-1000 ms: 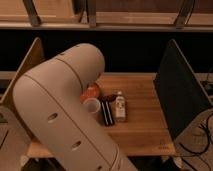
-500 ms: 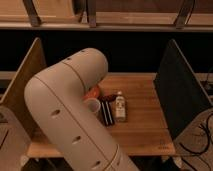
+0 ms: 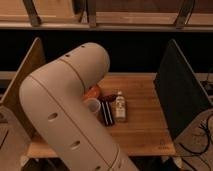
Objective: Wipe the white sponge on the table
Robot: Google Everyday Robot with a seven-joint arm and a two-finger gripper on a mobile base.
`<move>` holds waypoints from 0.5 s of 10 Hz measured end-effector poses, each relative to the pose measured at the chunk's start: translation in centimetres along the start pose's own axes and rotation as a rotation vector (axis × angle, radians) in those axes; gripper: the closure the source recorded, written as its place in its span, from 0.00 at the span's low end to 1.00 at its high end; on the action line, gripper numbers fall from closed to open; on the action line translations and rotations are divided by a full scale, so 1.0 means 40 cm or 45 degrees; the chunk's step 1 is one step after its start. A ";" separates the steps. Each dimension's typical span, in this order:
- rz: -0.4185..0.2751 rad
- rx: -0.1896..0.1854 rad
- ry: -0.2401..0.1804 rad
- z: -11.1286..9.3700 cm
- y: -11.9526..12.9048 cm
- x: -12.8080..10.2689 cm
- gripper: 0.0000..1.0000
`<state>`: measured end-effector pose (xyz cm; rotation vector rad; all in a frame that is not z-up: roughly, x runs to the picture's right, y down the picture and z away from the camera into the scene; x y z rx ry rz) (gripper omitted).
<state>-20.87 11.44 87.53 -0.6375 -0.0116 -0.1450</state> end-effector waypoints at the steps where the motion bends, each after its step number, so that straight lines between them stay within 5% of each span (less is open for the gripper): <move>1: 0.014 0.007 -0.006 -0.010 0.017 0.004 0.43; 3: 0.030 -0.010 -0.043 0.000 0.061 -0.012 0.24; 5: 0.037 -0.030 -0.084 0.015 0.086 -0.035 0.20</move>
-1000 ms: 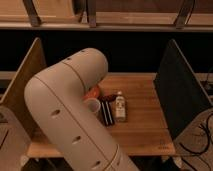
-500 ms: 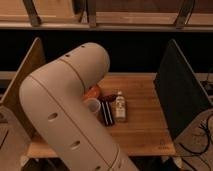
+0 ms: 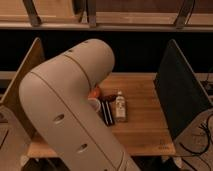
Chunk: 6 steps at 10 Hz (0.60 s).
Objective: Wipe the white sponge on the table
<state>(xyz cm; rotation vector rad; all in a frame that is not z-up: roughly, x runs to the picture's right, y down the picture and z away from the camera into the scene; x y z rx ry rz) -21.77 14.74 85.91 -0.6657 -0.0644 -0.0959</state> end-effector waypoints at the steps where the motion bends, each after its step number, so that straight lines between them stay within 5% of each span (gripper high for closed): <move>1: 0.000 -0.010 -0.018 0.009 0.008 -0.006 0.20; 4: 0.022 0.000 -0.030 0.001 -0.007 0.013 0.20; 6: 0.106 0.068 -0.030 -0.053 -0.053 0.076 0.20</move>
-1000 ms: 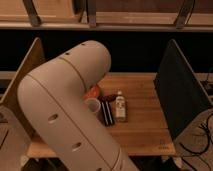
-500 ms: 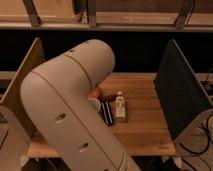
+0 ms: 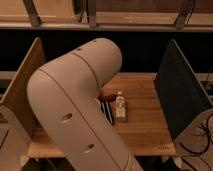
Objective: Wipe the white sponge on the table
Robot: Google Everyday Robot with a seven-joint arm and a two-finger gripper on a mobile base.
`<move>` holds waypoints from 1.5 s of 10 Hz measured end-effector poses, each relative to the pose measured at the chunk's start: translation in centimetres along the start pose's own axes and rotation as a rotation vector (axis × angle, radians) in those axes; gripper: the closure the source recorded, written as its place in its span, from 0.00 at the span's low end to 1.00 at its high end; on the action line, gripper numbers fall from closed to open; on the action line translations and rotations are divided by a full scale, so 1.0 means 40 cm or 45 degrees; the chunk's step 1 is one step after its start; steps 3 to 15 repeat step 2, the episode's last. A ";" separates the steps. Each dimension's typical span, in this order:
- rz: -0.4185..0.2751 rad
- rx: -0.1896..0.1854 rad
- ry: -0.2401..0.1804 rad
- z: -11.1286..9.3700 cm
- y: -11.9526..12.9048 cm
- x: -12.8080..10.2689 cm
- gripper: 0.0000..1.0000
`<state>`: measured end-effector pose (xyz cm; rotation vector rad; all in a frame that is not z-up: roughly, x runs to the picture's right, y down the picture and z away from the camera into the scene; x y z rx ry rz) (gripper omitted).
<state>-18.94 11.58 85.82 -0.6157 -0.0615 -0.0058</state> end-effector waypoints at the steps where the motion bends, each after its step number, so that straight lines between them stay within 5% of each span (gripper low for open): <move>1: 0.044 0.032 -0.002 -0.027 -0.021 0.030 0.20; 2: 0.089 0.066 -0.007 -0.055 -0.039 0.062 0.20; 15: 0.089 0.066 -0.007 -0.055 -0.039 0.062 0.20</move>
